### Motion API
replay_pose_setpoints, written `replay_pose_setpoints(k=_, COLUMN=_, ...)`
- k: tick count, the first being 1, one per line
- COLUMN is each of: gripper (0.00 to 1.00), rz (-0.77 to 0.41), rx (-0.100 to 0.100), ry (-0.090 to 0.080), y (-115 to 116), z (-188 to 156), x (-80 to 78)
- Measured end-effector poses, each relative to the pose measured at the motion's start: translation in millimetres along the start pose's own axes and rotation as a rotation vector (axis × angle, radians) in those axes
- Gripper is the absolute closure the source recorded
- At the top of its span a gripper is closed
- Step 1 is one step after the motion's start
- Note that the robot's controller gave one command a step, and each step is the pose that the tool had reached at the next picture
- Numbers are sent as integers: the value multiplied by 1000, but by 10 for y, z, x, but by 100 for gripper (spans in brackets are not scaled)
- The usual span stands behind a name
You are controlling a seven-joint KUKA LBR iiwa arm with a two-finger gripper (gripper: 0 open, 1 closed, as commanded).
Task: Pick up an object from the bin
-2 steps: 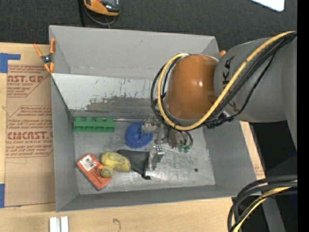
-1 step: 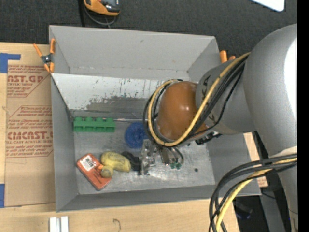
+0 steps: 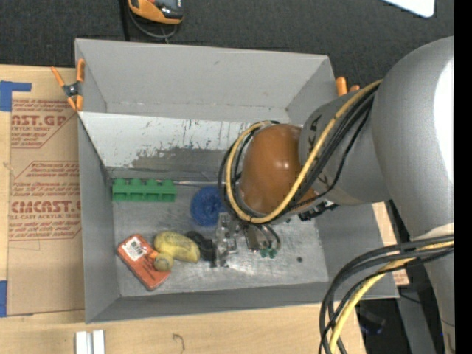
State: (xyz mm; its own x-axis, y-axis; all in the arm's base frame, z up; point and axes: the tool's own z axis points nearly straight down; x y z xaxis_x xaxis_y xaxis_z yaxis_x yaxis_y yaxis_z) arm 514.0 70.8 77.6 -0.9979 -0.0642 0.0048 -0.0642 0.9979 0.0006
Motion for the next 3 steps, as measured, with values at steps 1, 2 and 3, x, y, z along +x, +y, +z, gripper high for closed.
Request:
replay_pose_setpoints(k=1, gripper=100, rz=-37, rx=0, ry=-6, y=73, z=-1170, x=-46)
replay_pose_setpoints(k=2, gripper=100, rz=-37, rx=0, ry=-6, y=74, z=-1170, x=-46)
replay_pose_setpoints(k=3, gripper=100, rz=-45, rx=1, ry=2, y=71, z=-1588, x=-36)
